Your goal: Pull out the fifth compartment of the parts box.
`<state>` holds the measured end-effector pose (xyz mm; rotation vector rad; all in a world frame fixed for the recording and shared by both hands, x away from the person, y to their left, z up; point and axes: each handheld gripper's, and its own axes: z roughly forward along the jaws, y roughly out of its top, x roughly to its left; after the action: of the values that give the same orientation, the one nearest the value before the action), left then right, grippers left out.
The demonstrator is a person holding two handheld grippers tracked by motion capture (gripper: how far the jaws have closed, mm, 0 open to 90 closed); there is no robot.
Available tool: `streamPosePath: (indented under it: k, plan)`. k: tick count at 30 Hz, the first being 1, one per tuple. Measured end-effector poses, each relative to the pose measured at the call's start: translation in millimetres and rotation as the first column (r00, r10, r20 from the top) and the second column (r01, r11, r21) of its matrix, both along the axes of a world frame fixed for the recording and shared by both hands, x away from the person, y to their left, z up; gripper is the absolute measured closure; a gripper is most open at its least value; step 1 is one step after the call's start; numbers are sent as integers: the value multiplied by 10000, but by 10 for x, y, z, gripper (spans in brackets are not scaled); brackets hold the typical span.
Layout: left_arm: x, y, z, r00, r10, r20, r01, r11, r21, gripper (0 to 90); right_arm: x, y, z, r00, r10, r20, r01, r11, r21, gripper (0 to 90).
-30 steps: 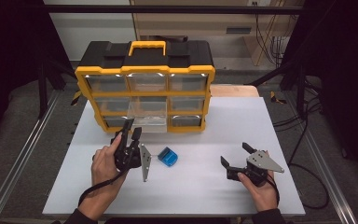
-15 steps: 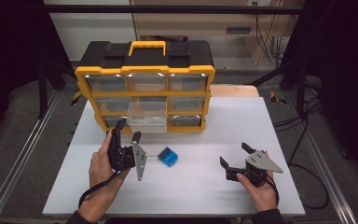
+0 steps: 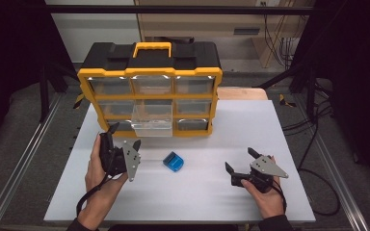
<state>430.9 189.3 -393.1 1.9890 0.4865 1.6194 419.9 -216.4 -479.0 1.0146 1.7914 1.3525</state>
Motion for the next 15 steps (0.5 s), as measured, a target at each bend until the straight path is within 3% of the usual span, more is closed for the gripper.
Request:
streamPosePath:
  k: [3,9,15]
  plan:
    - [-8,73,-58,9996,-52,-290,42,9994,-348,120,-4,9,-1,10000,-21,-44,21,10000,-21,45]
    - [-54,205,-121,9988,16,-492,-51,9974,-724,116,22,78,24,9998,-110,-152,112,9999,95,52]
    - [-135,363,-176,9982,31,-603,-110,9913,-1314,113,54,206,38,9973,-139,-722,110,9991,-404,59]
